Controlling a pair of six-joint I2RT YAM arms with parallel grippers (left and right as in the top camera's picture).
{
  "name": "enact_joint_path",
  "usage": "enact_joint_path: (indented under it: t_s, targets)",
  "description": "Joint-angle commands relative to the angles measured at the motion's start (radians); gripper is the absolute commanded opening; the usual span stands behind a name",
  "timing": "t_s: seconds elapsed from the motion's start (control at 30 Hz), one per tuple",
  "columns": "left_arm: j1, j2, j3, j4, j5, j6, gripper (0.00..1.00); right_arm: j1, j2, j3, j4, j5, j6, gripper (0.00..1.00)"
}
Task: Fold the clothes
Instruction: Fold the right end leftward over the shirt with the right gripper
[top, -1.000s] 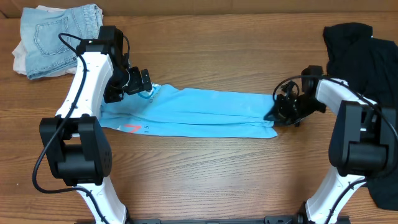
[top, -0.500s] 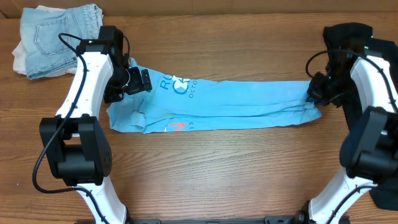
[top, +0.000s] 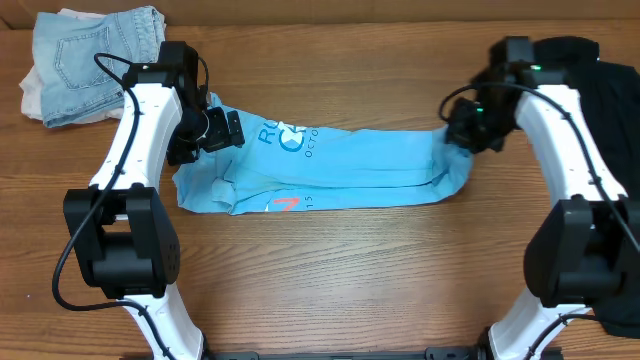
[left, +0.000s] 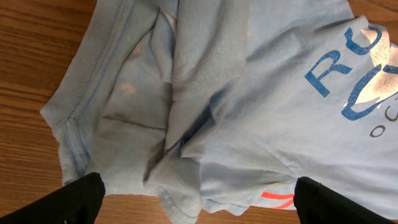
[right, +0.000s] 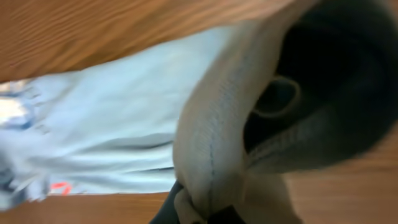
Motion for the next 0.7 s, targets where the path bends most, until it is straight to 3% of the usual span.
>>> enact_joint_path:
  t_s: [0.0, 0.27, 0.53, 0.67]
  targets:
    - [0.004, 0.007, 0.011, 0.001, -0.01, 0.004, 1.0, 0.058, -0.021, 0.018, 0.023, -0.095, 0.003, 0.04]
    - [0.004, 0.007, 0.011, 0.002, -0.01, 0.004, 1.0, 0.217, 0.003, -0.045, 0.053, -0.098, 0.025, 0.04]
    - [0.004, 0.007, 0.011, 0.002, -0.01, 0.004, 1.0, 0.341, 0.016, -0.092, 0.222, -0.111, 0.153, 0.04]
    - [0.004, 0.007, 0.011, 0.002, -0.01, 0.004, 1.0, 0.383, 0.016, -0.092, 0.26, -0.13, 0.167, 0.1]
